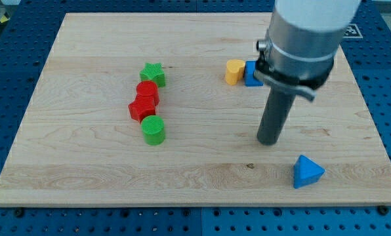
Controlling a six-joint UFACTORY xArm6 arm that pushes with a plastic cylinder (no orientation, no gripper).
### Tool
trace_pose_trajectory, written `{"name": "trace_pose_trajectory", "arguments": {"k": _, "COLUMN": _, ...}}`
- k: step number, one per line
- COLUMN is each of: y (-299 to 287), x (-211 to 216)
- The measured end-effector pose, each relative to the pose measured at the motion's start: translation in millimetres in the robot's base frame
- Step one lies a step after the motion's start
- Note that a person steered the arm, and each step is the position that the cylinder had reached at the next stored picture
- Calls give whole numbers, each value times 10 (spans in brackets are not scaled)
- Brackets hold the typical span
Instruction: Push the triangle in between the cube and the hexagon
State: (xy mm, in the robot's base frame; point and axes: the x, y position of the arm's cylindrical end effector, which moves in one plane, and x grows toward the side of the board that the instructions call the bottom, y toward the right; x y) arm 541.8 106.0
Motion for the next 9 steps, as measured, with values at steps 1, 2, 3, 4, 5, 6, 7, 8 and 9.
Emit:
{"name": "trace_pose_trajectory", "arguments": {"k": 1, "y": -86, "x": 415}}
{"name": "trace_pose_trajectory", "arguments": {"k": 2, "y": 159, "x": 763}}
{"name": "trace_pose_trajectory", "arguments": {"k": 3, "y": 251, "x": 770}}
{"name": "trace_pose_trajectory", "arguments": {"k": 4, "y": 488, "x": 762}}
{"name": "trace_pose_trajectory", "arguments": {"k": 5, "y": 785, "x": 761}}
{"name": "trace_pose_trajectory", "arguments": {"k": 6, "y": 810, "x": 744}}
{"name": "trace_pose_trajectory", "arguments": {"k": 7, "y": 737, "x": 572}}
{"name": "trace_pose_trajectory", "arguments": {"k": 8, "y": 667, "x": 410}}
{"name": "trace_pose_trajectory", "arguments": {"k": 9, "y": 534, "x": 265}}
